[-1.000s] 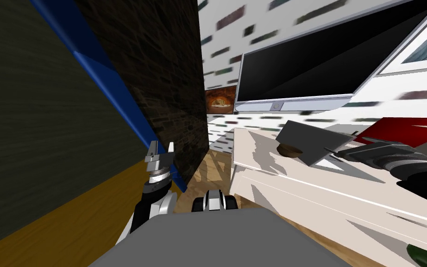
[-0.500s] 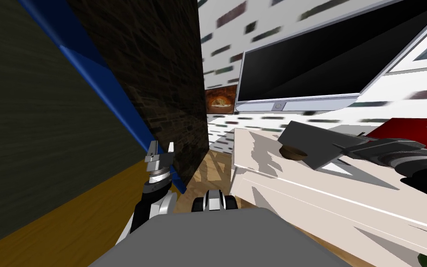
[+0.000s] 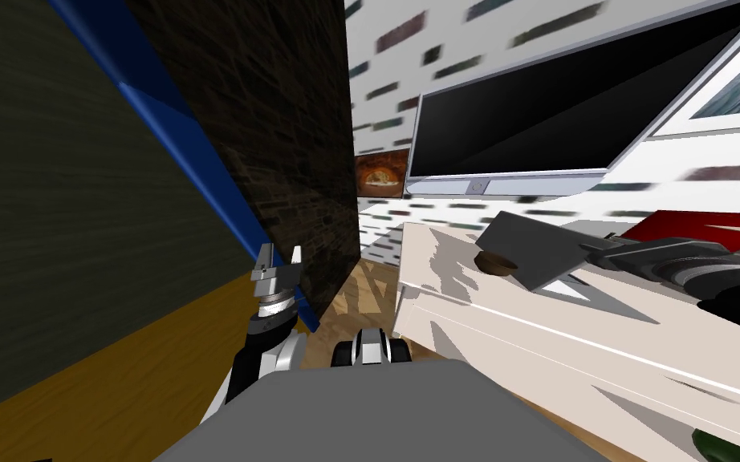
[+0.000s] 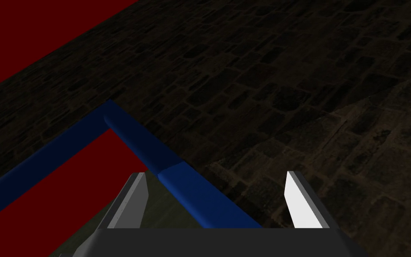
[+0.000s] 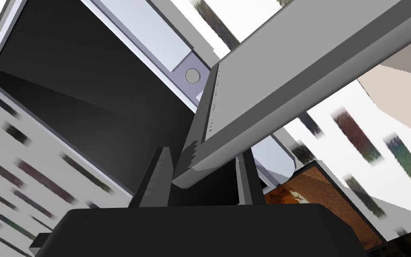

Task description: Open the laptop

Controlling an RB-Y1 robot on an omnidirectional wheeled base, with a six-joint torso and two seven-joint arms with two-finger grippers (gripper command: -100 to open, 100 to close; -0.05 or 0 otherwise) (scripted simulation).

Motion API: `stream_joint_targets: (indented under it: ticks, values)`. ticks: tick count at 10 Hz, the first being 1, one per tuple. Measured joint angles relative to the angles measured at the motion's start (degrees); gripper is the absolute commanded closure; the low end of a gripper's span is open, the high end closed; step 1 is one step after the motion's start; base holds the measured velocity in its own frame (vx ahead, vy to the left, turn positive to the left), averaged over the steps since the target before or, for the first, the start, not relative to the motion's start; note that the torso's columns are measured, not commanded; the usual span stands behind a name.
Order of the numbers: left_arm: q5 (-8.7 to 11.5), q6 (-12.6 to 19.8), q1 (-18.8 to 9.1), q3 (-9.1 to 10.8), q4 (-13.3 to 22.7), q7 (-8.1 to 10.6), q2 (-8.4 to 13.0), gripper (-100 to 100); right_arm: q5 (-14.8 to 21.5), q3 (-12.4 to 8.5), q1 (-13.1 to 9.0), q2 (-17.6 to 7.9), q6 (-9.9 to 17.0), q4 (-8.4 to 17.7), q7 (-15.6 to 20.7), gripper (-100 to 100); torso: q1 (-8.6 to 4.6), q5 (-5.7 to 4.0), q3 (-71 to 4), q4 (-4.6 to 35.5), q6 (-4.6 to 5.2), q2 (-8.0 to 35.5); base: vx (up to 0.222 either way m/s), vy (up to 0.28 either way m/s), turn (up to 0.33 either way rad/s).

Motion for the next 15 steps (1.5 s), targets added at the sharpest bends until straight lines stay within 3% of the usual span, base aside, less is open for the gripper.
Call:
stream_joint_targets:
  ticks: [6,8,11,15]
  values:
    - [0.00,0.00,0.00,0.00,0.00,0.00,0.00,0,-6.18,0.19,-0.85,-1.22,-3.22,3.15,-5.83,100,0.42,0.16,-0.08,-0.07,-0.23,-0.10,-0.034,-0.066,0.009]
    - [0.00,0.00,0.00,0.00,0.00,0.00,0.00,0,-8.18,1.74,-2.68,-0.77,-5.07,5.20,-7.97,100,0.13,0.04,-0.12,-0.08,-0.22,-0.18,-0.045,-0.106,0.036]
    - [0.00,0.00,0.00,0.00,0.00,0.00,0.00,0,-11.33,2.77,-3.07,0.00,-5.93,5.89,-11.21,100,0.37,0.03,-0.17,-0.19,-0.27,-0.28,-0.053,-0.083,0.028]
    - [0.00,0.00,0.00,0.00,0.00,0.00,0.00,0,-14.44,5.47,-5.85,2.09,-7.80,7.79,-14.22,100,0.50,0.25,-0.26,-0.14,-0.36,-0.33,-0.057,-0.084,0.056]
